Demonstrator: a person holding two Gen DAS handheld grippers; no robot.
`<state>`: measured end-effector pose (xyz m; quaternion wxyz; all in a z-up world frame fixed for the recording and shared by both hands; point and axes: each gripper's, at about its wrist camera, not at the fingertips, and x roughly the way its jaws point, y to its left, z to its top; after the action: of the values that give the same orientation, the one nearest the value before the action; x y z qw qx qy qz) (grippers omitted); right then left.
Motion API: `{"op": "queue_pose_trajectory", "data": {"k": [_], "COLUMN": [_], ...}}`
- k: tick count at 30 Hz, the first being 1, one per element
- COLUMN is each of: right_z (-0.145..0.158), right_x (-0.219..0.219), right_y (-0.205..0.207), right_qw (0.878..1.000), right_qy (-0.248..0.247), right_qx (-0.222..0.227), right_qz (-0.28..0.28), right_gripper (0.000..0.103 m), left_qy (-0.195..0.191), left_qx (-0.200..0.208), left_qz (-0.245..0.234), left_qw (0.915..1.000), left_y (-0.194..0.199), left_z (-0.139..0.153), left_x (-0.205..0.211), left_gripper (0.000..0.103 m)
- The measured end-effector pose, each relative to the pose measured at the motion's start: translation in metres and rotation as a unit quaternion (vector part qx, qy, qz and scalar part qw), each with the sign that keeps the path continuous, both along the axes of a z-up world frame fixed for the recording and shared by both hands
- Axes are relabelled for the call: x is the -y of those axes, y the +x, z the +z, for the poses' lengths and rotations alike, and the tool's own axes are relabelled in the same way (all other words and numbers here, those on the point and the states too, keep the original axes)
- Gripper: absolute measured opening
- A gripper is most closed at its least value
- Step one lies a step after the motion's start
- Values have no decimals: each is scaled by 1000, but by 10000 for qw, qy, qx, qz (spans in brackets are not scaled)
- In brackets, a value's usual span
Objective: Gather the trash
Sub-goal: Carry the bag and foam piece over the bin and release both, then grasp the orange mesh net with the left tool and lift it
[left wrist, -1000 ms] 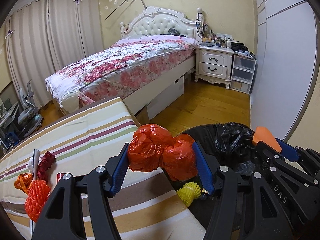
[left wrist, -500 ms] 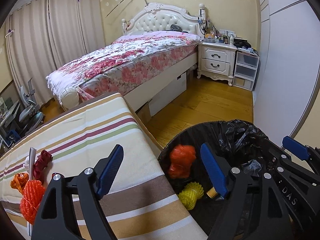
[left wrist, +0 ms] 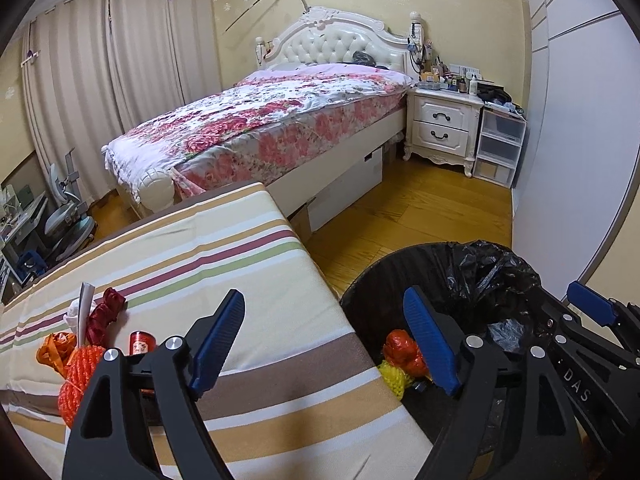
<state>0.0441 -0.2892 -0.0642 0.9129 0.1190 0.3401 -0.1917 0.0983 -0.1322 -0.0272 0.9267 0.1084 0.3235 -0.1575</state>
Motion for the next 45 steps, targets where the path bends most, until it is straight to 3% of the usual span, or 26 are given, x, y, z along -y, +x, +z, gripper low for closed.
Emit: {"op": "queue_pose_trajectory", "data": {"k": [14, 28, 41, 45], "right_z": [3, 12, 14, 13], "right_x": [-53, -129, -164, -166], "right_y": [-10, 5, 29, 32], "right_qw": [9982, 9897, 9835, 9829], "right_qy": [-26, -93, -119, -114], "right_qx": [-89, -94, -105, -124], "right_qz": [588, 1428, 1802, 1831], "right_gripper": [49, 49, 50, 50], "left_qy": [-1, -42, -194, -220], "left_qx": [-48, -144, -322, -416], "left_qz": [691, 1573, 1471, 1429], "left_qw": [9976, 9874, 9884, 9886], "left_y": [-29, -35, -15, -14], "left_z": [5, 0, -12, -17], "left_x": [-77, -165, -172, -174], "left_gripper": [79, 79, 79, 59]}}
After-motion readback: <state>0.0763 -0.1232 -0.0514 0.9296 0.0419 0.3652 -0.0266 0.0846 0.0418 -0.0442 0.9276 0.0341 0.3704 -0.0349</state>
